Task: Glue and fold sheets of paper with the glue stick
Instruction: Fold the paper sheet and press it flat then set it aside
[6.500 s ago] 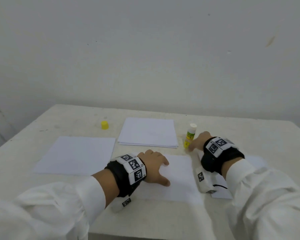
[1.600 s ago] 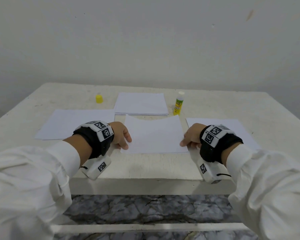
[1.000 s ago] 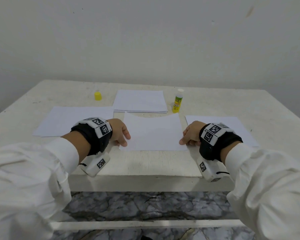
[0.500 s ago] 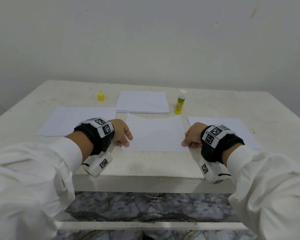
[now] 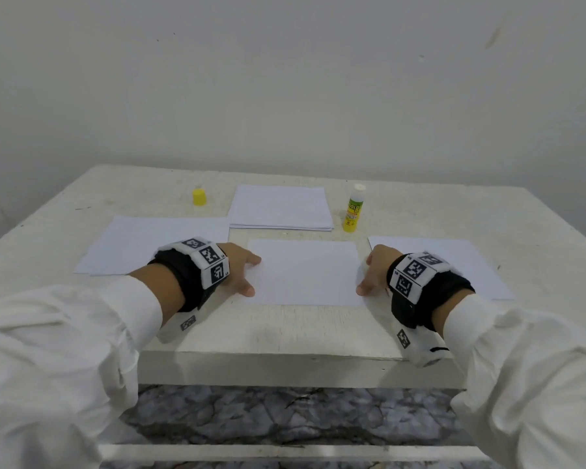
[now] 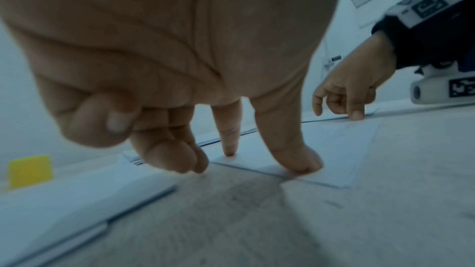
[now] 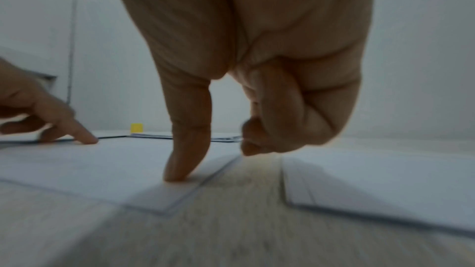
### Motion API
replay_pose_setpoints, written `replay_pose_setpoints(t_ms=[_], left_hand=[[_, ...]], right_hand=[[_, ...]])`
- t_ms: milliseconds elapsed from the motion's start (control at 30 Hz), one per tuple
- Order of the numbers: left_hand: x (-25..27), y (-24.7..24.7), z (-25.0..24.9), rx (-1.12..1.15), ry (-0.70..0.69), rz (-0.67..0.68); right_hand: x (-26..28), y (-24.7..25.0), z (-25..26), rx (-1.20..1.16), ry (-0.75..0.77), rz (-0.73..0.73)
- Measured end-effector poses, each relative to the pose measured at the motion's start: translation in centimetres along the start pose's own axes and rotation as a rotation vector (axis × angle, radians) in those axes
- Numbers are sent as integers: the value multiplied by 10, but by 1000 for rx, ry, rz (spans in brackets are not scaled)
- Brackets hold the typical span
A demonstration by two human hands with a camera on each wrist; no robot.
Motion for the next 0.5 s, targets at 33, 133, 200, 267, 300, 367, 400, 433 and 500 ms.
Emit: replay_pose_setpoints(t_ms=[33,133,200,267,300,367,400,433,500], left_hand=[[-2,1,2,-71,20,9],[-11,3,8,-200,41,42],[-18,3,7,-253,22,64],[-27,4,5,-269,-13,70],[-32,5,5,-261,-29,70],[-40,6,6,-246,-53,67],[-43,7,7,-241,-59,63],[-45,7,7,-243,-59,61],[-45,7,7,-258,-46,77]], right_hand=[[2,2,5,39,-3,-13],[0,-2,38,186,59,27],[-9,-11,77,292,153,76],[-18,-21,117,384,230,118],[-22,-24,135,421,260,109],[-23,-26,165,488,306,82],[-24,-24,173,501,327,64],[-26,-23,177,522,331,54],[-32,-18,165,561,305,47]])
Point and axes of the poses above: each hand's wrist, its own x-axis away from the middle knuckle, its own y-axis out of the back of the hand, z = x × y, the point moved 7 cm from there along -x, towards the middle knuckle, and after that the axes turned 15 degrees about z, right-handed, at the moved point
